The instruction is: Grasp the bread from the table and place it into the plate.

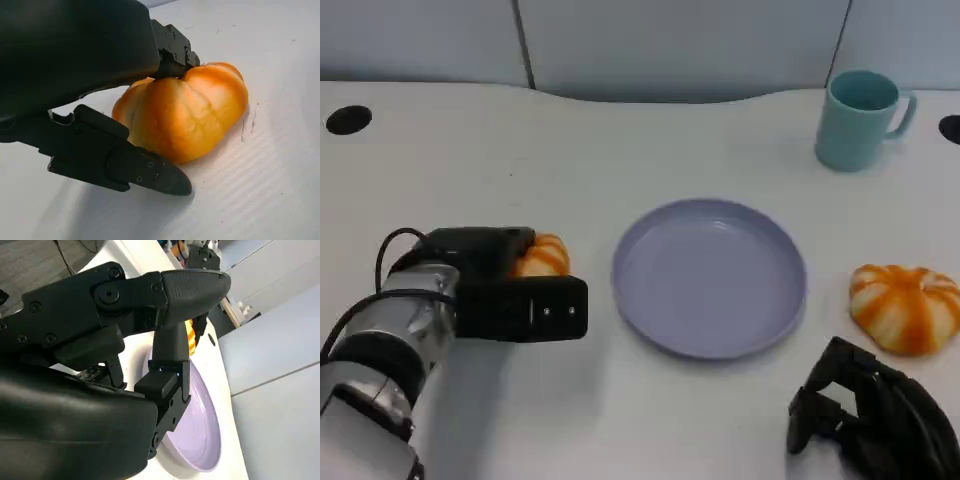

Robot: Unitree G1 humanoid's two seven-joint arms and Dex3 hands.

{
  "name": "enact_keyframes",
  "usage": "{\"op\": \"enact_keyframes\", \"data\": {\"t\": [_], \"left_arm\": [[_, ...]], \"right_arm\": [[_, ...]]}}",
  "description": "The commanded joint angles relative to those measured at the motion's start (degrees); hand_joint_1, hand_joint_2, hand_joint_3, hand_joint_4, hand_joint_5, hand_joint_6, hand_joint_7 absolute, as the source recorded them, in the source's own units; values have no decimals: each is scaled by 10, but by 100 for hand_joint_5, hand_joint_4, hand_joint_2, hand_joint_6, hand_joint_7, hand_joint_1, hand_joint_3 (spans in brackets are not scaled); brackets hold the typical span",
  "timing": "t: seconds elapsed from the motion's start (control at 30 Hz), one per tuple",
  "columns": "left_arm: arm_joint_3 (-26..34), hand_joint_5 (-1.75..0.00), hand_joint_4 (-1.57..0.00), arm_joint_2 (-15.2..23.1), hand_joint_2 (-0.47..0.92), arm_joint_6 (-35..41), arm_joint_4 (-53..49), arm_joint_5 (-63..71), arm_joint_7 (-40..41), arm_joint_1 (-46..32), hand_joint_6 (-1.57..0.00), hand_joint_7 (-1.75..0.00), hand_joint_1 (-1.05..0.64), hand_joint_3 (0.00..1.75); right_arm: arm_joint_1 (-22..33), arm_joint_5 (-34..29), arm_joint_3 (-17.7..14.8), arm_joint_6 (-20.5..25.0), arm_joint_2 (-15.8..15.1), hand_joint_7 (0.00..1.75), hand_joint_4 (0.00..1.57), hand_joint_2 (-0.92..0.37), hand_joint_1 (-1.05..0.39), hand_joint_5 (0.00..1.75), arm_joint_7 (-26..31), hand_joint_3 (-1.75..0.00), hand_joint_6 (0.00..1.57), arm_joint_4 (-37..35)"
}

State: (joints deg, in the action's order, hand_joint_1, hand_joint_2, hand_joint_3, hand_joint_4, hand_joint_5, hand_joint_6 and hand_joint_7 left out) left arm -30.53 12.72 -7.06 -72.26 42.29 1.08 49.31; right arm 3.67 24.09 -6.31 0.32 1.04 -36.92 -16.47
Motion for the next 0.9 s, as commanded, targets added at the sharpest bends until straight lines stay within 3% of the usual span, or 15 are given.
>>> {"op": "enact_keyframes", "data": {"t": [0.03,0.07,0.1,0.13,0.17,0.23,0.37,0.9], "left_arm": [[-7,-2,-10,2,82,4,-12,-2,1,-4,-19,0,-60,0],[-8,-2,-10,2,82,4,-12,-2,1,-4,-19,0,-60,0],[3,-2,-10,6,82,-32,-8,-4,123,-35,-19,0,-60,0],[11,-71,-51,8,82,-60,-6,-6,216,-59,-55,-67,-40,29],[15,-132,-69,10,82,-79,-6,-7,280,-74,-59,-130,-27,50],[16,-166,-78,10,81,-92,-11,-6,322,-81,-62,-165,-20,62],[11,-174,-81,9,80,-102,-23,-5,344,-78,-62,-174,-18,66],[8,-175,-81,7,79,-106,-31,-5,353,-76,-62,-175,-18,69]], "right_arm": [[5,2,-3,3,-9,150,72,-92,-58,175,4,-36,62,7],[5,2,-3,3,-9,150,72,-92,-58,175,4,-36,62,7],[5,5,-4,6,-10,150,72,-92,-58,175,4,-36,62,7],[6,6,-5,8,-11,150,72,-92,-59,175,3,-34,62,8],[6,7,-6,10,-11,150,71,-92,-59,175,3,-34,62,8],[6,8,-6,11,-11,150,71,-92,-59,175,3,-33,62,8],[6,8,-6,12,-11,150,71,-92,-60,175,3,-33,62,9],[6,8,-6,13,-11,150,71,-92,-60,175,4,-33,62,9]]}}
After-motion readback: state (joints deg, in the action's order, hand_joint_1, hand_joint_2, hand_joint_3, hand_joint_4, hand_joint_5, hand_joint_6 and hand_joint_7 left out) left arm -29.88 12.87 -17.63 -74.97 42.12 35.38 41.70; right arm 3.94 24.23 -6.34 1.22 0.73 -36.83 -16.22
